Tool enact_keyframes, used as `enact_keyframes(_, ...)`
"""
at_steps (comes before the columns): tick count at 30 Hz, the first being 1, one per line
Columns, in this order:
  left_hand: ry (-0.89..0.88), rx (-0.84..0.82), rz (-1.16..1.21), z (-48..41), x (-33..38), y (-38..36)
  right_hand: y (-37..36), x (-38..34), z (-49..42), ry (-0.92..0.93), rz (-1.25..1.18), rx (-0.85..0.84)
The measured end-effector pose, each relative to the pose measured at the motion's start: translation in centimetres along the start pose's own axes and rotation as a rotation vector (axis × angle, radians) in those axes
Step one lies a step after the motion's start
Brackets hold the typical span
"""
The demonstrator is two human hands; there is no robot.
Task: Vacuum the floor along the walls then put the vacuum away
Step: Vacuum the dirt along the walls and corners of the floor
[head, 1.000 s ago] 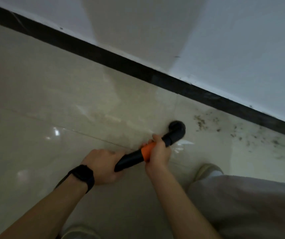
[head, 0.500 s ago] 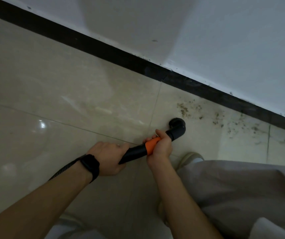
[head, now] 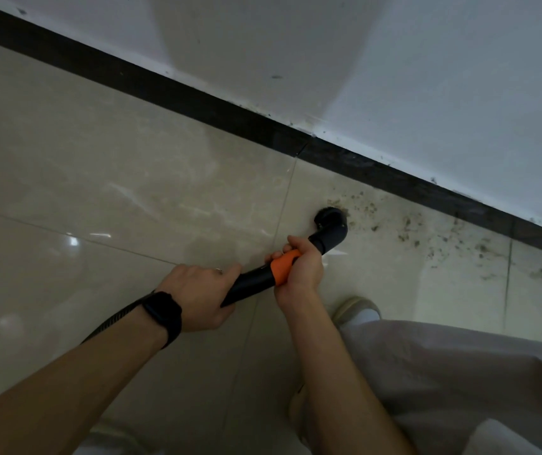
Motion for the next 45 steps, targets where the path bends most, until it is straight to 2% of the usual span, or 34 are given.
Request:
enact_keyframes(28, 0.082, 0.077, 0.0, -7.0, -1.5, 3.8, -5.0, -4.8, -4.2, 0.046, -0.01, -0.064)
enact_keyframes(39, 0.224, 0.103, 0.117, -3.4, -6.9, 3.6, -9.4, -0.8, -2.9, 0.01, 0.051, -0.106)
enact_keyframes(45, 0.282, 0.13, 0.159, -0.5, -9.9, 3.5, -11.9, 2.0, -1.3, -0.056, 0.151, -0.2)
Point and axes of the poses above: each hand's wrist, its own z-axis away from the middle knuckle, its own y-axis out of the back of the hand, x = y × z, the point moved 6 cm from there along -z, towards the middle knuckle, and after that the axes turned 2 degrees about -x, right-handed, at the moved point
